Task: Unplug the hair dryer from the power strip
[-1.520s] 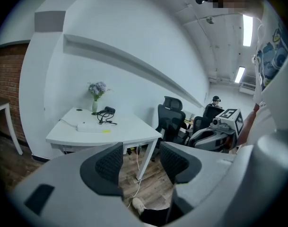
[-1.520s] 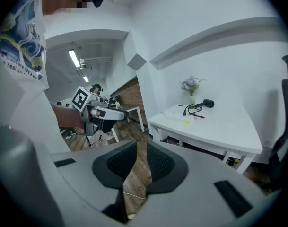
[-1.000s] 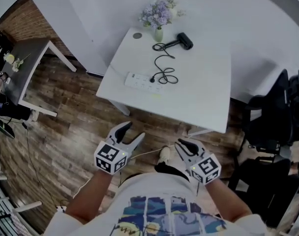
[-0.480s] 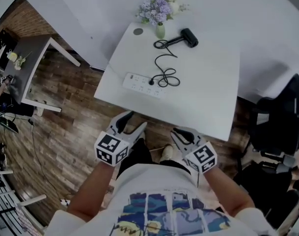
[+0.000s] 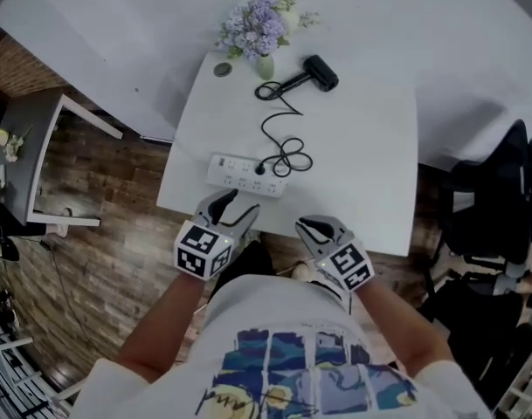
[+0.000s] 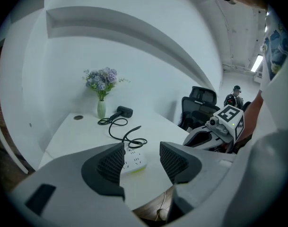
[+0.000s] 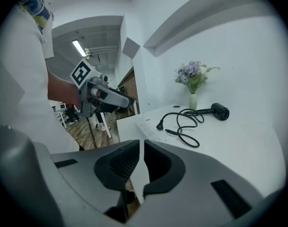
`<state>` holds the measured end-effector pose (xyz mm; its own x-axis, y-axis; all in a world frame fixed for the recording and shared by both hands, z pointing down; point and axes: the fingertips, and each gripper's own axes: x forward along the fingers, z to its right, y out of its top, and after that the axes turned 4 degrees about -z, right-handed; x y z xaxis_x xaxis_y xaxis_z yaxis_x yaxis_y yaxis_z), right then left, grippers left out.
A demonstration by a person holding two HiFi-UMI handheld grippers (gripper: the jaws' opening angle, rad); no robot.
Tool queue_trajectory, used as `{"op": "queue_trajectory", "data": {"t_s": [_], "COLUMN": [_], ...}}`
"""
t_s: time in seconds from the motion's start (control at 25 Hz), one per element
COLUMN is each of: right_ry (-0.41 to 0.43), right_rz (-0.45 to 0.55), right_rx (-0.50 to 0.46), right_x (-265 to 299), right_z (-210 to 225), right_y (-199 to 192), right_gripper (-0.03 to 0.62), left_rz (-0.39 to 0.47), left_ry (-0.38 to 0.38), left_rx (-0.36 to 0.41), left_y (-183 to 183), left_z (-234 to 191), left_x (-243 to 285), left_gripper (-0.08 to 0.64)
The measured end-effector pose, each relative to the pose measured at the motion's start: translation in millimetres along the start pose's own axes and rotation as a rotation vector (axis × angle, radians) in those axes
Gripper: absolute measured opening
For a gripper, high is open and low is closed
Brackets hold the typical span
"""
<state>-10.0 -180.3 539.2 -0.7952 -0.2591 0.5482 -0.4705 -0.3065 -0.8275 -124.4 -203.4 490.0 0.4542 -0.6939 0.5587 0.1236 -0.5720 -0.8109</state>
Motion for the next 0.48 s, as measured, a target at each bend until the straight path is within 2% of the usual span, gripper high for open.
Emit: {"op": "queue_trajectory", "data": {"t_s": [0.24,0.48], "right_ry": [-0.015,-0.026], "right_rz": [-0.008,-0.022], "right_rx": [0.005,0.002], "right_x": [41.7,77.8], "right_z": [17.6,39.8], "right_y": [6.2,6.3], "right_gripper": [0.021,0.002], "left_rz": [-0.054,-0.111], "left_ry": [-0.049,-0.086], "left_rx": [0.035,0.034], "left_y": [5.7,2.0], "left_z": [-29.8,-50.0], "left_x": [31.8,62.9], "left_gripper": [0.229,0.229]}}
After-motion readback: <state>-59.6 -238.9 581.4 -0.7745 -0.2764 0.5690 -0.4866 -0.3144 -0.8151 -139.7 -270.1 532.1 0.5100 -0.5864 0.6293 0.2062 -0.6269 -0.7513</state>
